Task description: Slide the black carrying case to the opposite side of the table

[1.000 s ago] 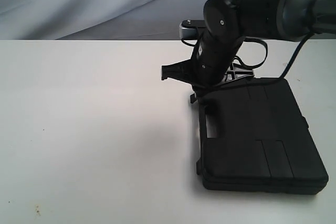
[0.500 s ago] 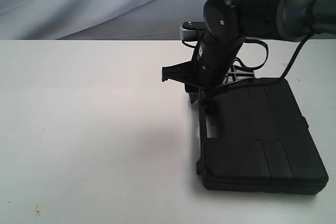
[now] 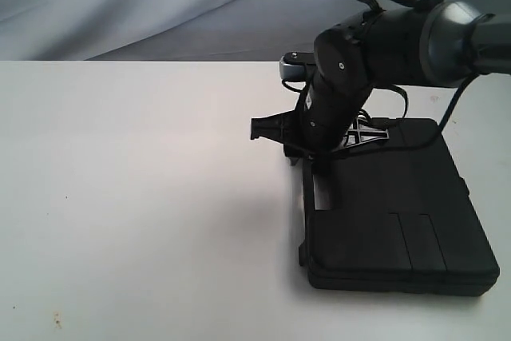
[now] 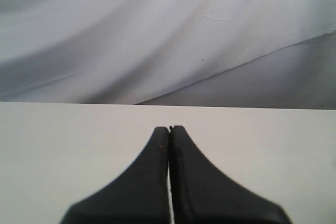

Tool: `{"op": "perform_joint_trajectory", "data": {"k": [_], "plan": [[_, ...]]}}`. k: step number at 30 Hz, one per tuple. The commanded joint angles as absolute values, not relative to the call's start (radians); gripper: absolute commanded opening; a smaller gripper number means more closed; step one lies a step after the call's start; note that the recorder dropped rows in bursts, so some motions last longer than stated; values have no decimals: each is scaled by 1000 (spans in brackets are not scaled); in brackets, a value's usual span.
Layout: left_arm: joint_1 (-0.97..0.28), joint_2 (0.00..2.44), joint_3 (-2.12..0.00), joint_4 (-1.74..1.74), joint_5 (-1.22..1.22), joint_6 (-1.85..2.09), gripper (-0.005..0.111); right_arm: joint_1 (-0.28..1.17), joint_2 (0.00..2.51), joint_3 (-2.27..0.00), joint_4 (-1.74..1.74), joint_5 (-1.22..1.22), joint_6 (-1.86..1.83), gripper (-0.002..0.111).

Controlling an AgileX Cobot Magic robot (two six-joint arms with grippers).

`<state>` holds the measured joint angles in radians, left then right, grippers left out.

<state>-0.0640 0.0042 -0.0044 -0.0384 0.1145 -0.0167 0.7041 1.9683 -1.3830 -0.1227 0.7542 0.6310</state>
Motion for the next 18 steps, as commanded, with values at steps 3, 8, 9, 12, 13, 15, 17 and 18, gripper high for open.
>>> {"op": "perform_joint_trajectory", "data": {"k": [3,8,9,12,13,15,17,18], "plan": [[-61,0,0,-44,108,-20,0,696,2012,-1380,-141,747,636,36],[-61,0,0,-44,108,-20,0,698,2050,-1380,-141,754,636,36],[-61,0,0,-44,108,-20,0,698,2055,-1380,-141,758,636,35],[-61,0,0,-44,108,-20,0,698,2070,-1380,-137,762,636,33],[-61,0,0,-44,108,-20,0,698,2075,-1380,-137,762,636,33],[-61,0,0,-44,108,-20,0,698,2077,-1380,-135,763,636,33],[-61,0,0,-44,108,-20,0,698,2077,-1380,-131,763,636,33],[-61,0,0,-44,108,-20,0,698,2079,-1380,-130,763,636,33]]}}
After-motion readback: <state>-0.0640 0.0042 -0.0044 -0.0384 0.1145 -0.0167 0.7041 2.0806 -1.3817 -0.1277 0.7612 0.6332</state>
